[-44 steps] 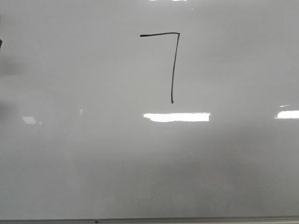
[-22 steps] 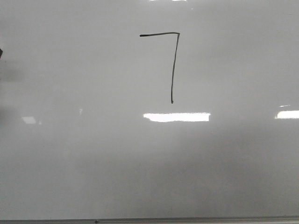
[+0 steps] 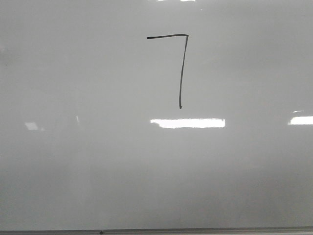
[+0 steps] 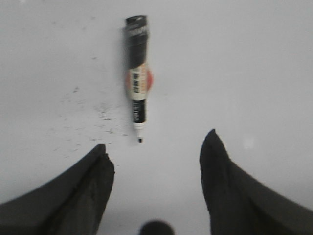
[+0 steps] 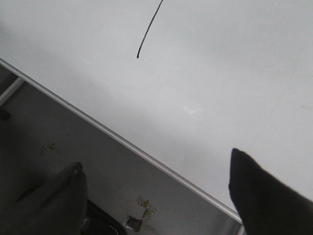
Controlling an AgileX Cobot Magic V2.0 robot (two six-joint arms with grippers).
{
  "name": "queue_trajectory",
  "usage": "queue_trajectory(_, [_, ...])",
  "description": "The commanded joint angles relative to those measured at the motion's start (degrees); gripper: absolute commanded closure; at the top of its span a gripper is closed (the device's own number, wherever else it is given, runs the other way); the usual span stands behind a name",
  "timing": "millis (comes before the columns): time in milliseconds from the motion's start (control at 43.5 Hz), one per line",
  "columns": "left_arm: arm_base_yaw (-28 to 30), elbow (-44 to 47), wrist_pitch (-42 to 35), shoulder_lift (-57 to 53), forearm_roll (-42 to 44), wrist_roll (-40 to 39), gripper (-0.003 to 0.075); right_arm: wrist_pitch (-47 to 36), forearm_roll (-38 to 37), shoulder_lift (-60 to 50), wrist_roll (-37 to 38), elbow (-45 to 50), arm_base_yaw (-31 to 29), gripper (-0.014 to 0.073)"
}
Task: Write number 7 on whiteboard
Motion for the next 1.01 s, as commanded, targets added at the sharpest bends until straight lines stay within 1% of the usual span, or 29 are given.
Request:
queue_trajectory(0, [-4.05,-2.02,0.21,-5.21,-3.40,3.12,0.0336,-4.22,0.16,-3.58,0.81,1.91,-0.35,-0.0020])
queue_trajectory(115, [-8.61,-1.91,3.31,-10.36,-4.36,3.22,0.0336,-4.92,0.16,-7.63,3.48,5.96,-0.35,-0.0020])
queue_trajectory(253, [-11.79,-1.91,6.07,-13.31,-4.57,3.22,0.0336,-6.67,0.11,-11.85,7.54,10.52,-0.35,-0.0020])
queue_trajectory(414, [-12.20,-1.82,6.71,-13.23,-4.57,3.22,0.0338,-7.44,-0.13,-13.67,8.33,13.32,-0.35,-0.0019])
queue_trajectory(482, [-12.20,-1.79,6.71,-12.94,-4.57,3.22,0.0374,-7.68,-0.13,-13.67,8.58,13.94,-0.35,0.0013])
queue_trajectory(551, [-12.20,-1.56,6.61,-12.94,-4.57,3.22,0.0448,-8.10,-0.13,-13.67,9.67,14.34,-0.35,0.0116])
queue_trajectory(643, [-12.20,-0.92,6.46,-12.94,-4.57,3.22,0.0568,-8.67,-0.13,-13.67,9.81,14.40,-0.35,0.0292])
queue_trajectory(781, [-12.20,0.17,5.35,-12.94,-4.57,3.22,0.0724,-9.57,-0.13,-13.67,9.81,14.40,-0.35,0.0512])
queue_trajectory(827, [-12.20,0.32,4.93,-12.94,-4.57,3.22,0.0740,-9.57,-0.13,-13.67,9.81,14.40,-0.35,0.0575])
queue_trajectory(896, [-12.20,0.40,4.00,-12.94,-4.57,3.22,0.0741,-9.57,-0.13,-13.67,9.81,14.40,-0.35,0.0654])
queue_trajectory(919, [-12.20,0.40,3.52,-12.94,-4.57,3.22,0.0741,-9.64,-0.13,-13.67,9.75,14.40,-0.35,0.0668])
queue_trajectory(988, [-12.20,0.40,3.28,-12.94,-4.57,3.22,0.0741,-10.21,-0.13,-13.67,9.70,14.40,-0.35,0.0659])
